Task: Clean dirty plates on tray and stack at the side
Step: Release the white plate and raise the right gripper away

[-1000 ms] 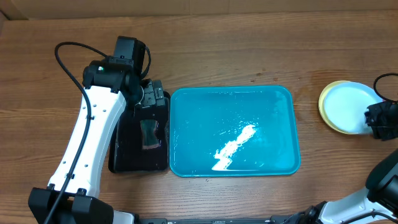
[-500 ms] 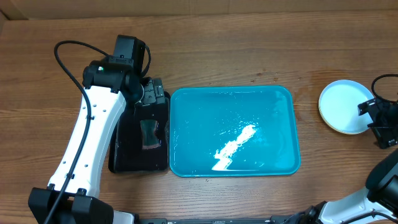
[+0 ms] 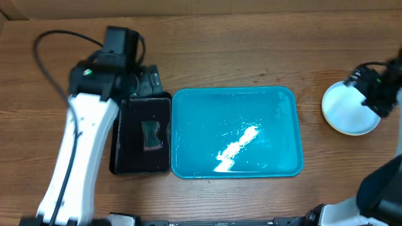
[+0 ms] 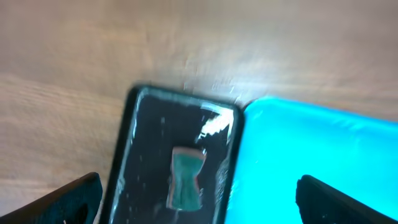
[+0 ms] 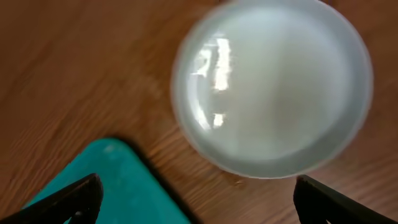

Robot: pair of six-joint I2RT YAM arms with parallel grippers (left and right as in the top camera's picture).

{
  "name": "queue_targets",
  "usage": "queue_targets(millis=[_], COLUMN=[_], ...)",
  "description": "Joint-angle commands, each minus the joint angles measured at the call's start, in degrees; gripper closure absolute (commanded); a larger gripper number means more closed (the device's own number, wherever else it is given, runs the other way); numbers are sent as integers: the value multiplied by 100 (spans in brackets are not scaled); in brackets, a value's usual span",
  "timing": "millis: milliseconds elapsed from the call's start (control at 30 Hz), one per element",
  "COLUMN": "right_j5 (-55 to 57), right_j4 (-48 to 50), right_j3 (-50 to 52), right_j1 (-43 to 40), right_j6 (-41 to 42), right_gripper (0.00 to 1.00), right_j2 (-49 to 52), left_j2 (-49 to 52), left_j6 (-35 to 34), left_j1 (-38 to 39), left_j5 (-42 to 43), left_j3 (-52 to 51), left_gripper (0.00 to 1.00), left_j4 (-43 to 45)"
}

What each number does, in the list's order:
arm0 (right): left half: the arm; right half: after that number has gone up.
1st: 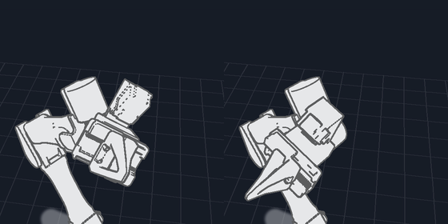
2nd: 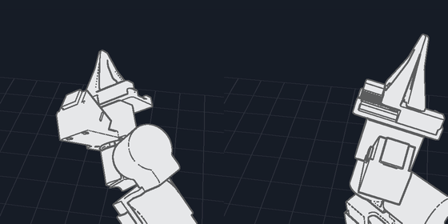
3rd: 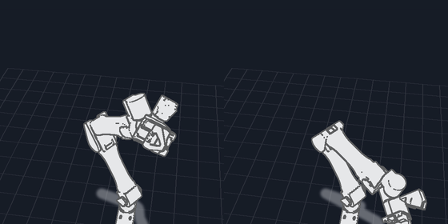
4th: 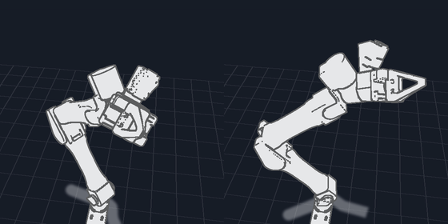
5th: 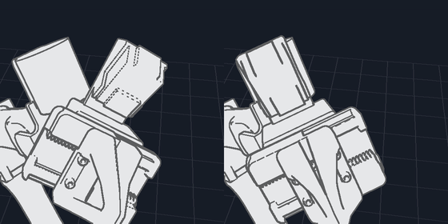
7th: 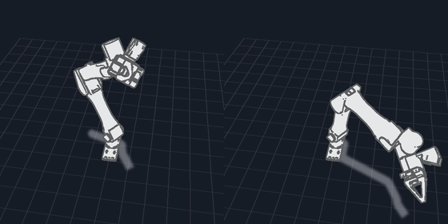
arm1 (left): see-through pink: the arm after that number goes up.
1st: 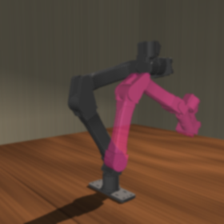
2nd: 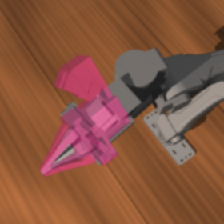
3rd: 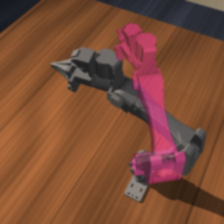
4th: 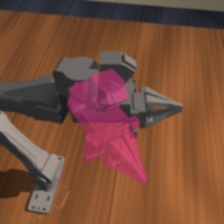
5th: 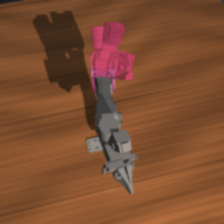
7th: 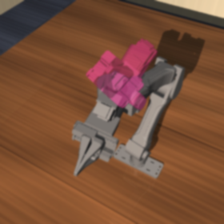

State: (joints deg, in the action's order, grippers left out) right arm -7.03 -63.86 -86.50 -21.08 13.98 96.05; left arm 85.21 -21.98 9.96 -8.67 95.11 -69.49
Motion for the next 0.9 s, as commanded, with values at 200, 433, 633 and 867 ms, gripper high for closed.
queue_targets(millis=[200,433,633,867], right_j5=[-28,55,94,92], right_j4=[7,52,87,114], right_j3=[-133,-133,-133,-133], right_j1=[1526,2216,2457,2553], right_j6=[-997,-999,-999,-997], right_gripper=[0,0,0,0], right_j2=[-527,-527,-527,-529], left_j2=[-1878,-3456,-4798,-5984], left_j6=[-400,-404,-468,-741], left_j1=[-57,-57,-57,-164], left_j5=[-929,-1019,-1545,-1910], left_j3=[413,413,413,411], left_gripper=[0,0,0,0], left_j4=[-549,-979,-1663,-2564])
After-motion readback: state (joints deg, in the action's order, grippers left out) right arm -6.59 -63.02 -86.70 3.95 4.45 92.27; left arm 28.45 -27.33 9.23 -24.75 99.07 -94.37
